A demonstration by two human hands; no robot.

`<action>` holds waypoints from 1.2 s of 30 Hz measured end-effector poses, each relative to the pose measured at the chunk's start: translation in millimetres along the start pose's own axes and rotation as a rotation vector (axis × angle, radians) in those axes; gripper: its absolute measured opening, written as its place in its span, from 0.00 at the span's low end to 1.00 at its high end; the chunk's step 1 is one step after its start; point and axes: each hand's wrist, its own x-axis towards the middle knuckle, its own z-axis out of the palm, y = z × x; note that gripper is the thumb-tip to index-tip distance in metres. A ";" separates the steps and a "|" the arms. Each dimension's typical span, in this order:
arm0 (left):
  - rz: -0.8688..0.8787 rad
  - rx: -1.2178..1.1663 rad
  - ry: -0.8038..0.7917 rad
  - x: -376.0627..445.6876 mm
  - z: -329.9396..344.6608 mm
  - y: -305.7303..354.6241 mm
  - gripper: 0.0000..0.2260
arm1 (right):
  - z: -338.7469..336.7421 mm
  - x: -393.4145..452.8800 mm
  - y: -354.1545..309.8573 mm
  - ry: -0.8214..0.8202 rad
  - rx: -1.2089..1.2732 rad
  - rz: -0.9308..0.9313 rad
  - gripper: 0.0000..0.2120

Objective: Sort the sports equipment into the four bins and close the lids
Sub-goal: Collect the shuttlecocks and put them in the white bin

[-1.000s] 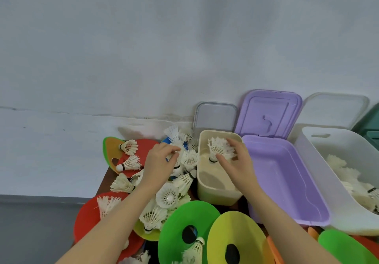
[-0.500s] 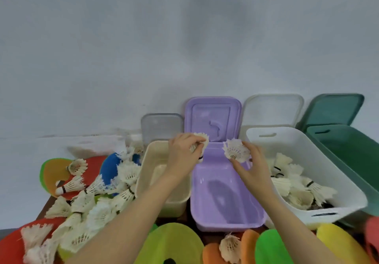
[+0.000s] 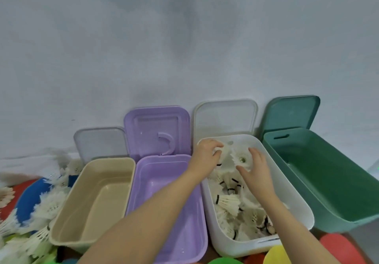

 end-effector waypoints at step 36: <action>-0.334 0.652 0.039 -191.4 -334.5 -236.9 0.18 | 242.4 -110.9 -302.8 -0.507 -0.097 -0.415 0.25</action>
